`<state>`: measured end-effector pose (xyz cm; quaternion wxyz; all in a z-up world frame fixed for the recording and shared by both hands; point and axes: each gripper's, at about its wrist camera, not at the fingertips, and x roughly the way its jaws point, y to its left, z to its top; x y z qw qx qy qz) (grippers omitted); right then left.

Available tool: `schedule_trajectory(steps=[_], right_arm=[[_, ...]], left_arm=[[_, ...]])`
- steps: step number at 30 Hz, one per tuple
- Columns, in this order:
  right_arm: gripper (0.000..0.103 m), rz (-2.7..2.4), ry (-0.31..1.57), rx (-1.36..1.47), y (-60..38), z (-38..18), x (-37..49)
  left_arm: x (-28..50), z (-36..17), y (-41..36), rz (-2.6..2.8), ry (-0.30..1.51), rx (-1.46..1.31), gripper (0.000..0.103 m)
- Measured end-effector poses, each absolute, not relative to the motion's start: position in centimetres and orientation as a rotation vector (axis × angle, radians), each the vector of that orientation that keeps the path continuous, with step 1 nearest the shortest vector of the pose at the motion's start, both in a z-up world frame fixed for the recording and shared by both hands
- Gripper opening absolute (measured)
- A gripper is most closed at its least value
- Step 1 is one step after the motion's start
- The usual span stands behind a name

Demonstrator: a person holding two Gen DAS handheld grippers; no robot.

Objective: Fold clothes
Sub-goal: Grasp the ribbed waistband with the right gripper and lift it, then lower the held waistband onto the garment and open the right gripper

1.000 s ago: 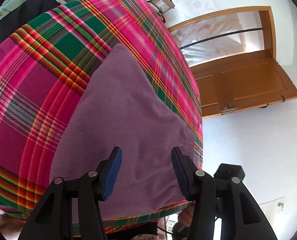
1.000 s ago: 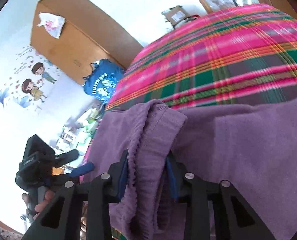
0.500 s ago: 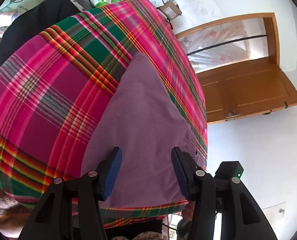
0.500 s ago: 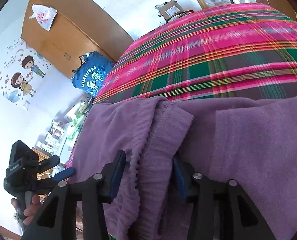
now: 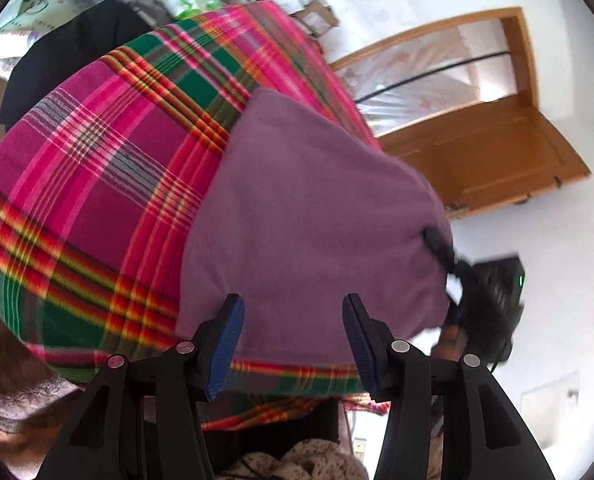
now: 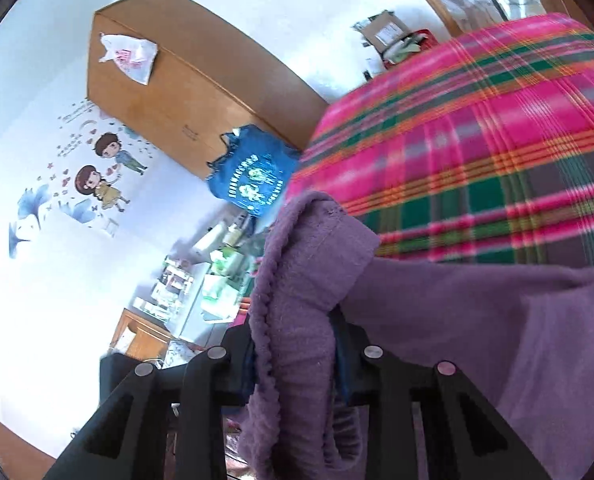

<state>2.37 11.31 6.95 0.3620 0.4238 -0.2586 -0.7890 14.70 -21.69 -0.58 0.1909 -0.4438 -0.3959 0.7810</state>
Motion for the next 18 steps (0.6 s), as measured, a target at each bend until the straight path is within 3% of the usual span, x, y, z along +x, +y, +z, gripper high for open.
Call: schedule_trajectory(steps=[10,18], right_arm=[[0.031,-1.966,-0.637,0.995,7.9,11.1,2.6],[0.031,-1.887,-0.657,0.989,5.4,12.3,2.8]], left_arm=[[17.6,0.1,-19.5,2.499,-0.785,-1.237,0.053],[17.1,-0.8,-19.3,2.748,-0.645,-1.268,0.053]])
